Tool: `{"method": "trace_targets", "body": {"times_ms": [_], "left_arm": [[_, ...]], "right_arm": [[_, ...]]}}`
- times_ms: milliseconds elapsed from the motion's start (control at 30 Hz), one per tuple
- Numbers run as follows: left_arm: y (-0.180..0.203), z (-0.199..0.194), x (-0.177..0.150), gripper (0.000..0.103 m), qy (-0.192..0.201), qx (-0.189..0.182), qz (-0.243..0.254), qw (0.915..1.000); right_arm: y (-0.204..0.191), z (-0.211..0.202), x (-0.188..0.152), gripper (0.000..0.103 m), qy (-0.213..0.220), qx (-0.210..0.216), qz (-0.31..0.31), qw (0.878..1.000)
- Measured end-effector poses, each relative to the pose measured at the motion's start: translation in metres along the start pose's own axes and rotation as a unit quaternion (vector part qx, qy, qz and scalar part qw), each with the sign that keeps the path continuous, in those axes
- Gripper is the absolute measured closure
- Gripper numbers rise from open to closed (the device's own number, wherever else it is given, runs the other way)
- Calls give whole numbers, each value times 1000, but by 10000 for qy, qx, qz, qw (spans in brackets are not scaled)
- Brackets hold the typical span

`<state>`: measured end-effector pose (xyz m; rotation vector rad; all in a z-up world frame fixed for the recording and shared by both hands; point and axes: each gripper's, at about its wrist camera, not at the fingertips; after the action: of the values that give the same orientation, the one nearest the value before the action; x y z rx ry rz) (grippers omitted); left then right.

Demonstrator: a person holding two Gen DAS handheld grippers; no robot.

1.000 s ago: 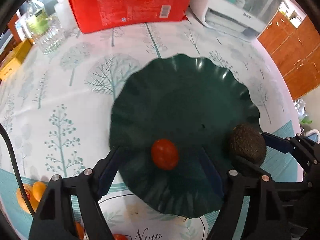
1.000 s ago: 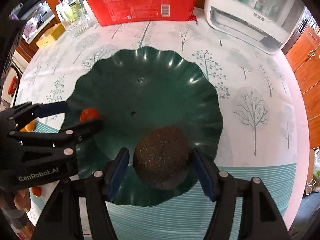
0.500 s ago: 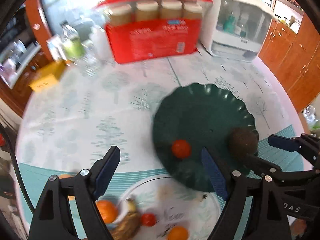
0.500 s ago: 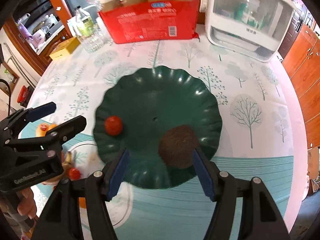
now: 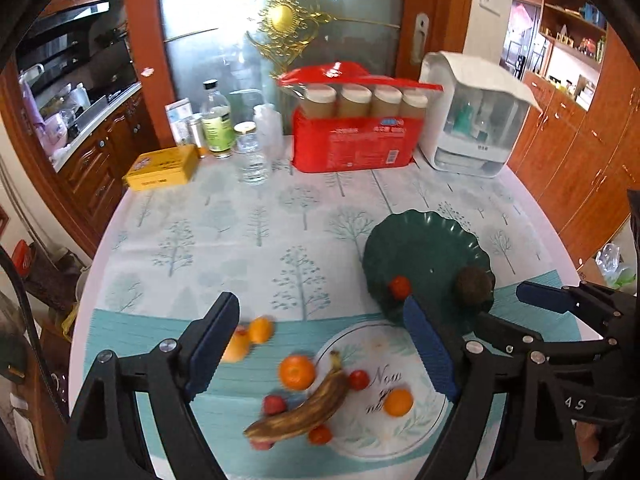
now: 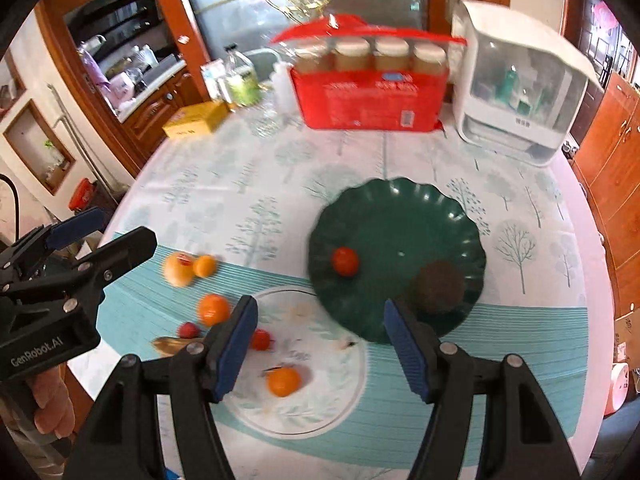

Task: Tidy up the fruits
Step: 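Move the right gripper back to the brown banana on the placemat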

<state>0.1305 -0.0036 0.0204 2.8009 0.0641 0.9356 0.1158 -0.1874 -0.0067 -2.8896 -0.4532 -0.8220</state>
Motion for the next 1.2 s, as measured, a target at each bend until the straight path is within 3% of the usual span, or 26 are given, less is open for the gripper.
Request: {"method": "trace_targets", "body": {"times_ms": [300,500,933,1200], "left_arm": [[-60,-49,-28,20,186,147,-6,9997],[-88,-50,-58,20,72,291,-57,9995],[-117,17,-128,20,-596,336,-105,9976],[-137,70,-149,24,-1042,254,-513,9929]], "right_arm": [[-48,-23,-15,35,231,73,163,9996],[-64,-18,-31,35,149,33,182,9997],[-74,44,-56,35,-485,421,711,9954],[-71,104,-68,35,-1029,849,1611,9779]]}}
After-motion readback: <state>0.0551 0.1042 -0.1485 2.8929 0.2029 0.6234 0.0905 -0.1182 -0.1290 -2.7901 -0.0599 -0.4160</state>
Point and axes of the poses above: each gripper's, at about its wrist camera, not at the fingertips, and z roughly the way its jaws point, y to its right, x to its top, and after that the axes turned 13 degrees about -z, right-handed
